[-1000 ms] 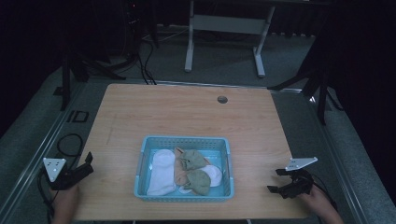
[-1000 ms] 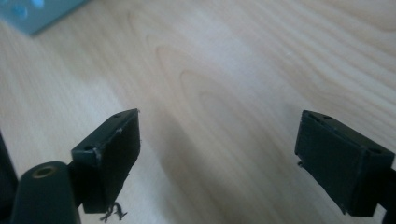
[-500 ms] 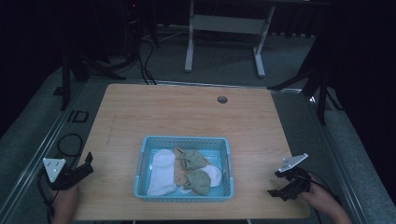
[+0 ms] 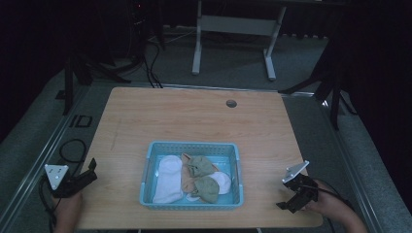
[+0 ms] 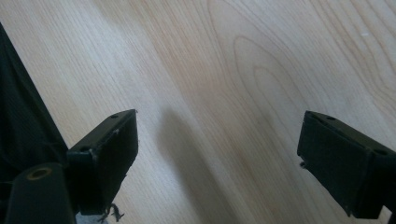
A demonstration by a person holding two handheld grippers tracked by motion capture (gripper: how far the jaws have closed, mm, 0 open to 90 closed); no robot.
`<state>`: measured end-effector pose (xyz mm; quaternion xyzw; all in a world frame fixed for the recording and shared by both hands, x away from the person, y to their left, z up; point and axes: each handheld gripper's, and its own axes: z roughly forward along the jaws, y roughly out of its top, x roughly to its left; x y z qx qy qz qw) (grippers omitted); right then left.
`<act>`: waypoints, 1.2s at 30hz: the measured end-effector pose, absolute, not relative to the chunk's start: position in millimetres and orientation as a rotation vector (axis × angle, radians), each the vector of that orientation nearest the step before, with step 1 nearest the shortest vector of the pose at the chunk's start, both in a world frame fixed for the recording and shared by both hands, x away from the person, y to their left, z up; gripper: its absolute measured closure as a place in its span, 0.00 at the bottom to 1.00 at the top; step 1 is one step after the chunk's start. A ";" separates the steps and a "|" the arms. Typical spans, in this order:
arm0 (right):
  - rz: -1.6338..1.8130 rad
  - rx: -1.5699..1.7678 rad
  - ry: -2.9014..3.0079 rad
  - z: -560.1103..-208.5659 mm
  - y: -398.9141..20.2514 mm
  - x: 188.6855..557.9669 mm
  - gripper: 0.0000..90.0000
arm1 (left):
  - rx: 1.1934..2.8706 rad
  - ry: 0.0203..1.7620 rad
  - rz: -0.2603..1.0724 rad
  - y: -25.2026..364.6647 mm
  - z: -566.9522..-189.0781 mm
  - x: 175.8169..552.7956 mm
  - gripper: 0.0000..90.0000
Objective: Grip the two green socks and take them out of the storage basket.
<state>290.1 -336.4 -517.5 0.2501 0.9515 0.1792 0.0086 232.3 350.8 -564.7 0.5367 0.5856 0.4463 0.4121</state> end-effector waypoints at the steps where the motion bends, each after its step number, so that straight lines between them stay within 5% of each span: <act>1: 0.561 0.786 2.972 -517.0 -335.8 290.6 0.13 | 1.350 1.474 1.123 350.8 -564.7 232.3 0.00; 36: 0.590 0.552 3.015 -466.8 -273.6 294.3 0.16 | 1.382 1.431 1.160 344.0 -564.9 232.0 0.00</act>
